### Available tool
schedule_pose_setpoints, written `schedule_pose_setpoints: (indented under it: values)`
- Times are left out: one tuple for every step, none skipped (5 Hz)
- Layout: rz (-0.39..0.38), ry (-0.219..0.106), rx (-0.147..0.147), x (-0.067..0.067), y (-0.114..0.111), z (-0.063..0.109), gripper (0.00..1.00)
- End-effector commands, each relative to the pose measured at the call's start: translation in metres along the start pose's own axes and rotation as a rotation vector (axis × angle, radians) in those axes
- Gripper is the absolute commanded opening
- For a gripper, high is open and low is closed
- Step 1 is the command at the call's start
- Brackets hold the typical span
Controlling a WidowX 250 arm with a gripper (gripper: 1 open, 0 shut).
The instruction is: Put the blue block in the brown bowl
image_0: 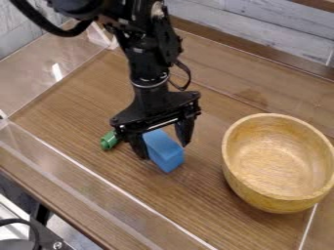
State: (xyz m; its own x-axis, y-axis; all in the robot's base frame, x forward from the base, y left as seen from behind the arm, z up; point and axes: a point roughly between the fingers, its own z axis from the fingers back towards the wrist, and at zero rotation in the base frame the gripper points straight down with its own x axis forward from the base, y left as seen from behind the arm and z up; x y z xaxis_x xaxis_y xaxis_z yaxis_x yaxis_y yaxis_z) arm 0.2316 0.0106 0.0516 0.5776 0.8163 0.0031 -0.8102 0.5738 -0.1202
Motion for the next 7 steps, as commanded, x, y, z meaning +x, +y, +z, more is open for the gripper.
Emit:
schedule_pose_setpoints:
  values:
    - [-0.026, -0.04, -0.034, 0.003, -0.005, 0.01, 1.0]
    - [-0.048, -0.052, -0.037, 0.002, -0.006, 0.013, 1.0]
    - [-0.051, -0.059, -0.04, 0.003, -0.006, 0.01, 1.0]
    - [-0.043, -0.058, -0.042, 0.003, -0.006, 0.001, 1.0]
    - [-0.034, -0.058, -0.045, 0.004, -0.006, -0.008, 1.0]
    - [-0.034, -0.06, -0.046, 0.004, -0.006, -0.011, 0.0]
    - [-0.054, -0.068, -0.039, 0.005, -0.005, -0.007, 0.0]
